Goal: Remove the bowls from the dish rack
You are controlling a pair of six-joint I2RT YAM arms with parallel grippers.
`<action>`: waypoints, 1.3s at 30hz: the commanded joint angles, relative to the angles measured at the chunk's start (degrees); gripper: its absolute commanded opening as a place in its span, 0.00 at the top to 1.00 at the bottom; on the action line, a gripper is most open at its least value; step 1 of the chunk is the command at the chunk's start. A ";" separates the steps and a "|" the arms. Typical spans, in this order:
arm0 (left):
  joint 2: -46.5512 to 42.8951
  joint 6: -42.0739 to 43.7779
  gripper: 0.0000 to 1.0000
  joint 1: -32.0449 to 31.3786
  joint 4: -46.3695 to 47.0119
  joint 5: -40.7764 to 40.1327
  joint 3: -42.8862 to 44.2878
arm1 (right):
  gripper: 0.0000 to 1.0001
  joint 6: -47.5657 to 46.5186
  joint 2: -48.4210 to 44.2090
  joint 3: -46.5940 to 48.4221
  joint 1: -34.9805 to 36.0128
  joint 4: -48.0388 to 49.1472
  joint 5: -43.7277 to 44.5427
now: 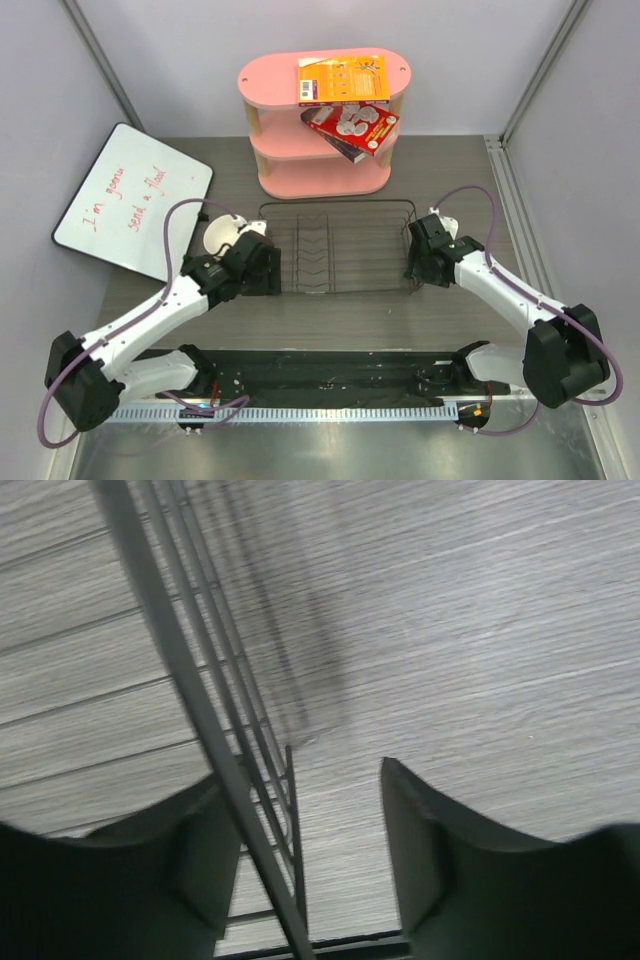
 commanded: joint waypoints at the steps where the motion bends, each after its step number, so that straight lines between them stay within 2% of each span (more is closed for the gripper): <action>1: -7.57 2.27 0.31 -0.30 -2.49 -2.06 2.39 | 0.35 -0.02 -1.45 0.86 -0.35 -1.32 3.21; 6: -14.16 4.28 0.28 -0.39 -1.35 -3.91 2.92 | 0.25 -0.81 -4.27 4.54 -0.44 -3.07 4.01; 10: -16.89 4.20 0.31 -0.39 -1.52 -6.62 3.36 | 0.24 -0.38 -8.04 8.85 -0.35 -4.92 2.43; 14: -19.79 3.94 0.29 -0.39 -1.35 -9.08 3.19 | 0.24 0.77 -10.51 16.40 -0.35 -11.84 3.03; 15: -20.50 3.77 0.28 -0.39 -1.09 -8.92 3.10 | 0.24 1.20 -10.95 19.64 -0.35 -13.17 4.26; 16: -21.63 2.98 0.15 -0.39 -0.83 -8.65 3.10 | 0.24 1.12 -11.21 21.06 -0.35 -15.62 4.88; 17: -22.08 2.71 0.13 -0.39 -1.69 -7.43 3.53 | 0.24 1.29 -11.91 22.47 -0.35 -16.60 5.32; 21: -22.87 3.24 0.16 -0.39 -3.90 -6.19 6.08 | 0.24 1.64 -14.03 27.74 -0.35 -19.42 6.20; 26: -25.07 0.43 0.14 -0.39 -7.15 -10.49 9.86 | 0.24 2.61 -15.79 30.04 -0.35 -19.34 5.85; 31: -27.01 0.86 0.12 -0.30 -8.81 -14.80 9.16 | 0.24 2.17 -14.12 33.73 -0.35 -19.95 3.57; 39: -27.36 0.16 0.13 -0.39 -10.23 -14.72 7.93 | 0.23 2.35 -16.49 32.51 -0.35 -17.67 3.74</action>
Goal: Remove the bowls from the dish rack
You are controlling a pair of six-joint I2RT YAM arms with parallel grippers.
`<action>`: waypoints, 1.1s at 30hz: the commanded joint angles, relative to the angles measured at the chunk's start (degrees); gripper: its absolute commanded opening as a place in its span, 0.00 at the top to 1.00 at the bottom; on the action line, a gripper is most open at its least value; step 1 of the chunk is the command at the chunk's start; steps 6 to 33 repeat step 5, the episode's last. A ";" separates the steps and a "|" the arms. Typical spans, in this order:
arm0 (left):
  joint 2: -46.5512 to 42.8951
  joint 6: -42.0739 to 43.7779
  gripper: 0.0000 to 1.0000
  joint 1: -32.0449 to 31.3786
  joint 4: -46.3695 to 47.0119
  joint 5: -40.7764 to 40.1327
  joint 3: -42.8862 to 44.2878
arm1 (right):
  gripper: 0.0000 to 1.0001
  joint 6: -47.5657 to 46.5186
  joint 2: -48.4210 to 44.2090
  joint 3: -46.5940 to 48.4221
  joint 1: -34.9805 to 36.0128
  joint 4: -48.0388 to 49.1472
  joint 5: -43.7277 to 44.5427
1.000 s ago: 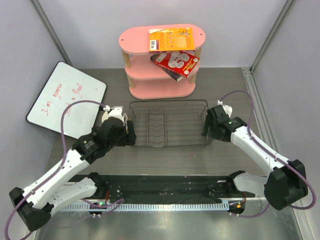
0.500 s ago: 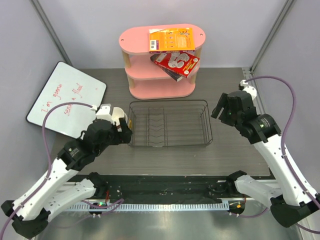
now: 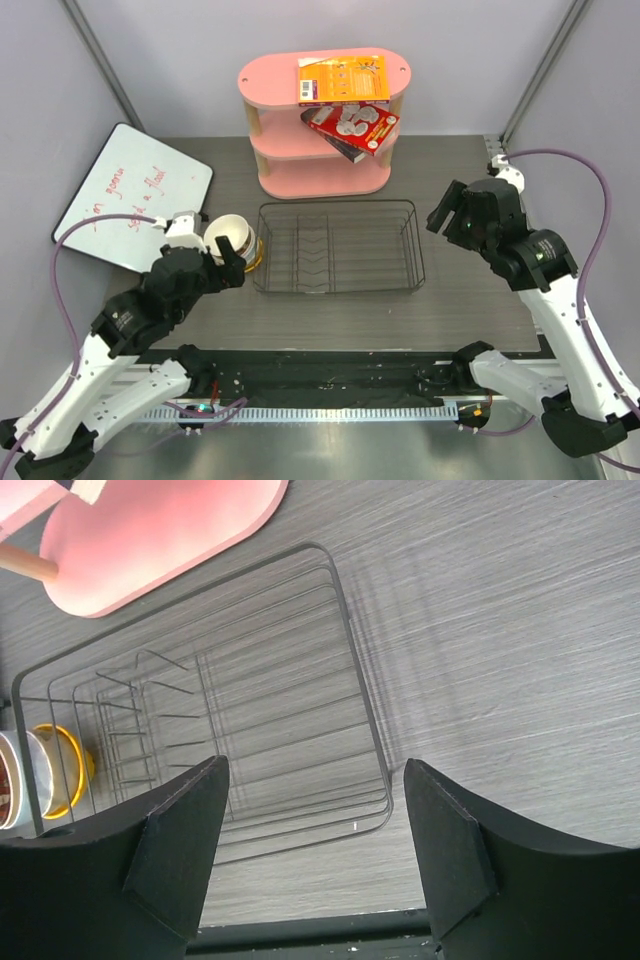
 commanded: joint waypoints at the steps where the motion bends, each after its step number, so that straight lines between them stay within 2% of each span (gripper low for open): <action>1: -0.04 -0.78 0.14 -0.23 -0.13 -1.43 -0.18 | 0.23 0.14 -1.50 0.48 -0.09 1.55 -0.19; 5: 0.67 -0.60 0.12 -0.15 0.48 -0.46 0.08 | 0.23 -0.56 -1.58 -0.13 -0.09 1.98 -1.60; 33: 0.67 -0.60 0.12 -0.15 0.48 -0.46 0.08 | 0.23 -0.56 -1.58 -0.13 -0.09 1.98 -1.60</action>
